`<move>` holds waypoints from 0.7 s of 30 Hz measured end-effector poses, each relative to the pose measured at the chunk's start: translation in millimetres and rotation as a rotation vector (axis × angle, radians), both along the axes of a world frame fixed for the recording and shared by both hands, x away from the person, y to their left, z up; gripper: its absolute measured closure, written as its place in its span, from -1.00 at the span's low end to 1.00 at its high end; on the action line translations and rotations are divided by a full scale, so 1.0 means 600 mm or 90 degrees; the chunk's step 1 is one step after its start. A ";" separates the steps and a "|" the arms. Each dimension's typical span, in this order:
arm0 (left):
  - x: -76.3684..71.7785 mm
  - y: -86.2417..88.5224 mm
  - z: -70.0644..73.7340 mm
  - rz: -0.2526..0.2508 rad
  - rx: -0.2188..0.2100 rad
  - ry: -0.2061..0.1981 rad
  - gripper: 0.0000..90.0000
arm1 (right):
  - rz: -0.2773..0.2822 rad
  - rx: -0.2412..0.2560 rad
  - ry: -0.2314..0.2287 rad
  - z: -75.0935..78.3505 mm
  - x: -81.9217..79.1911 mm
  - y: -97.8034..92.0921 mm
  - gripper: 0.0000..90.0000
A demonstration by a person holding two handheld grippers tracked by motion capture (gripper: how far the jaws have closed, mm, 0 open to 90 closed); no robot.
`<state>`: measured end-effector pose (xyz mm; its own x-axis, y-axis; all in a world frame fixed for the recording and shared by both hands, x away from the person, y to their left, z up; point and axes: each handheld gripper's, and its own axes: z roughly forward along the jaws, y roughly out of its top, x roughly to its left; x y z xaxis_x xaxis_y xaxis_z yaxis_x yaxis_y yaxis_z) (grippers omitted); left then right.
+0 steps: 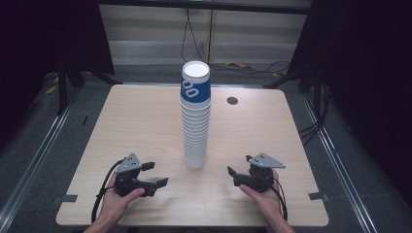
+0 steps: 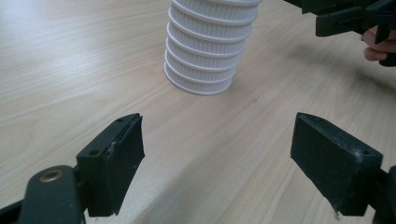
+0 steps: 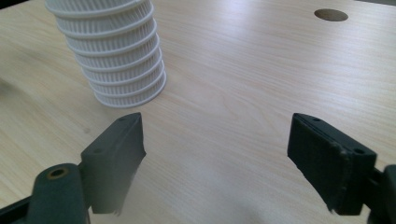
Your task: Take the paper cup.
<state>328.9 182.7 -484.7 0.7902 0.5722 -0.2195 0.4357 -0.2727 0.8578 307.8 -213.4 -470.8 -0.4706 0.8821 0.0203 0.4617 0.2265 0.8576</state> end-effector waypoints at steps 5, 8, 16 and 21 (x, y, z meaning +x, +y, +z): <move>0.002 0.004 0.006 0.015 -0.010 0.002 -0.62 | 0.016 0.007 0.006 0.008 -0.001 0.001 -0.64; 0.003 0.006 0.005 0.014 -0.009 0.003 -0.62 | 0.027 0.014 0.004 0.014 -0.004 -0.002 -0.64; 0.003 0.008 -0.003 0.015 0.006 0.014 -0.62 | 0.050 0.045 -0.014 0.036 -0.005 -0.004 -0.61; 0.001 0.006 -0.002 0.016 0.012 0.010 -0.62 | 0.077 0.033 -0.013 0.041 -0.001 -0.008 -0.66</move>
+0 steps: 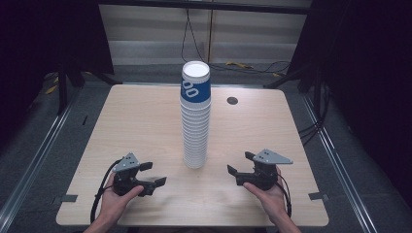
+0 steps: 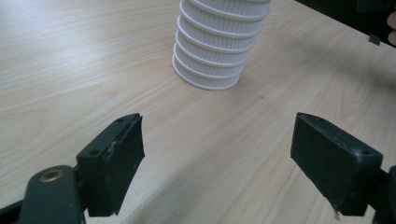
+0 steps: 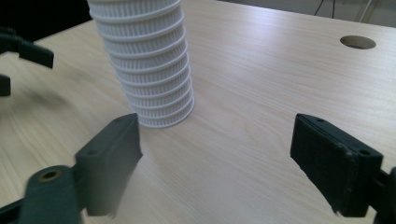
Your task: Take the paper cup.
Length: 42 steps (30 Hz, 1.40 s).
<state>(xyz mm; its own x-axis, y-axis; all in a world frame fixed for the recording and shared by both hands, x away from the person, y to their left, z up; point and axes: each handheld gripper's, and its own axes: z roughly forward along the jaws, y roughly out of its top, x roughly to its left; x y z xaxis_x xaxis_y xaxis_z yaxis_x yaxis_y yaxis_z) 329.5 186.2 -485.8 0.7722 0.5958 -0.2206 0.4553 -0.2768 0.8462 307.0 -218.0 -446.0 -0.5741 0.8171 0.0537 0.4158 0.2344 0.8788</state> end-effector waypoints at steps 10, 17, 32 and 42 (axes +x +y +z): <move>-0.006 -0.005 -0.003 -0.019 0.007 -0.001 -0.57 | 0.031 -0.006 -0.010 0.028 0.004 0.017 -0.69; -0.008 0.004 0.001 -0.018 -0.005 -0.002 -0.58 | 0.044 -0.004 -0.018 0.065 0.011 0.036 -0.64; -0.009 -0.004 -0.002 -0.043 0.010 0.001 -0.58 | 0.091 0.029 -0.035 0.131 0.043 0.051 -0.56; -0.007 -0.003 -0.003 -0.050 0.008 0.002 -0.59 | 0.104 0.040 -0.035 0.159 0.060 0.055 -0.67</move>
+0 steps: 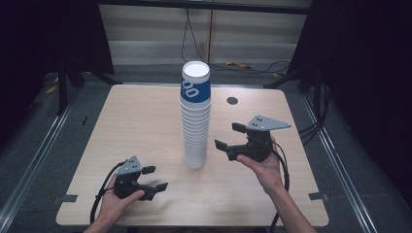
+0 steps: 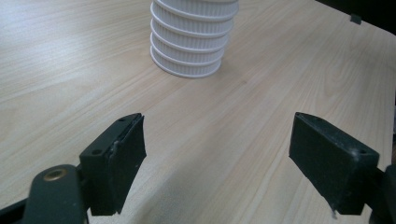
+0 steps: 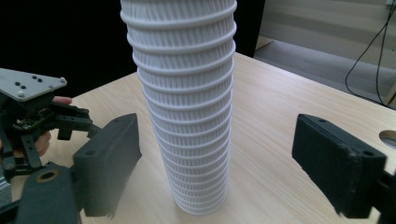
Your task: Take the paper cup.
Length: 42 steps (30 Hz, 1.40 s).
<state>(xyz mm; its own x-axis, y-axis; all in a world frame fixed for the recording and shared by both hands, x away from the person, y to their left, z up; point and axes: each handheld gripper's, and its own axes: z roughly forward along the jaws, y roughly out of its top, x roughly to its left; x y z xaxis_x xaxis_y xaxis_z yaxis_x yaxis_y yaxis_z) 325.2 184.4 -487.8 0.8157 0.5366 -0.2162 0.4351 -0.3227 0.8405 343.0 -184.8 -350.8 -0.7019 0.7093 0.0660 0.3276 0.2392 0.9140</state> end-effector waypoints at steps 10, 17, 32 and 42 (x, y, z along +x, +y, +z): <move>-0.002 0.000 0.002 -0.008 0.000 -0.010 -0.59 | 0.038 0.017 -0.006 0.051 0.017 -0.001 -0.68; 0.001 0.001 0.001 0.001 0.000 -0.008 -0.61 | 0.056 0.024 -0.017 0.085 0.032 0.010 -0.69; 0.002 0.002 0.000 0.006 0.002 -0.005 -0.61 | 0.109 0.010 -0.023 0.160 0.063 0.065 -0.70; 0.000 0.002 0.000 0.003 0.004 -0.011 -0.60 | 0.127 0.008 -0.015 0.184 0.083 0.083 -0.70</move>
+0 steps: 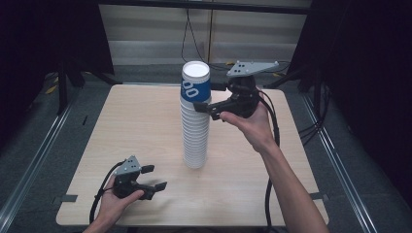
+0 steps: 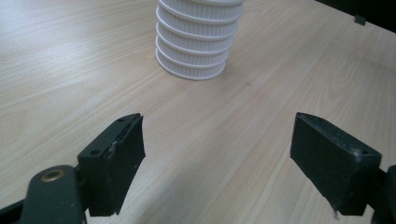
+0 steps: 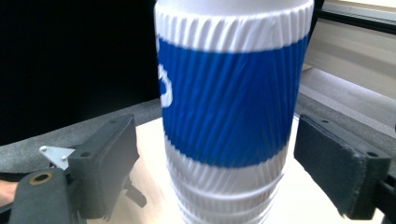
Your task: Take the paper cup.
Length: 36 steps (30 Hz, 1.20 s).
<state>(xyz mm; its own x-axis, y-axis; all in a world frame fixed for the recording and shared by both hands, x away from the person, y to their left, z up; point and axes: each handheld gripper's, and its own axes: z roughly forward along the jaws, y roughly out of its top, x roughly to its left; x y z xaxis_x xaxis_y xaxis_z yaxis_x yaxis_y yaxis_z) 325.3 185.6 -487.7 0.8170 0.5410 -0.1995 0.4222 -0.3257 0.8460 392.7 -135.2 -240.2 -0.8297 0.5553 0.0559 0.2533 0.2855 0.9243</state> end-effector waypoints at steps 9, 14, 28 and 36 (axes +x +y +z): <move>0.004 -0.001 -0.003 0.001 0.008 0.002 -0.60 | 0.004 -0.003 0.019 0.013 0.028 0.008 -0.69; 0.003 -0.001 -0.003 0.001 0.007 0.004 -0.60 | 0.017 -0.009 0.021 0.023 0.038 0.019 -0.70; 0.003 -0.002 -0.003 -0.002 0.008 0.007 -0.60 | 0.029 -0.032 0.031 0.037 0.059 0.039 -0.70; 0.003 -0.007 -0.005 -0.009 0.012 0.007 -0.60 | 0.031 -0.046 0.024 0.047 0.057 0.046 -0.55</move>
<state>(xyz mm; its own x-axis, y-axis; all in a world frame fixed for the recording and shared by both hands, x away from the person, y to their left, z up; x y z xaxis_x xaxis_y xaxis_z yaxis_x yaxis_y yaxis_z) 327.1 181.2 -490.5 0.8227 0.5328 -0.1980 0.4264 -0.3481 0.8349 427.0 -107.4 -211.9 -0.8536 0.5187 0.0486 0.2717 0.3636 0.8911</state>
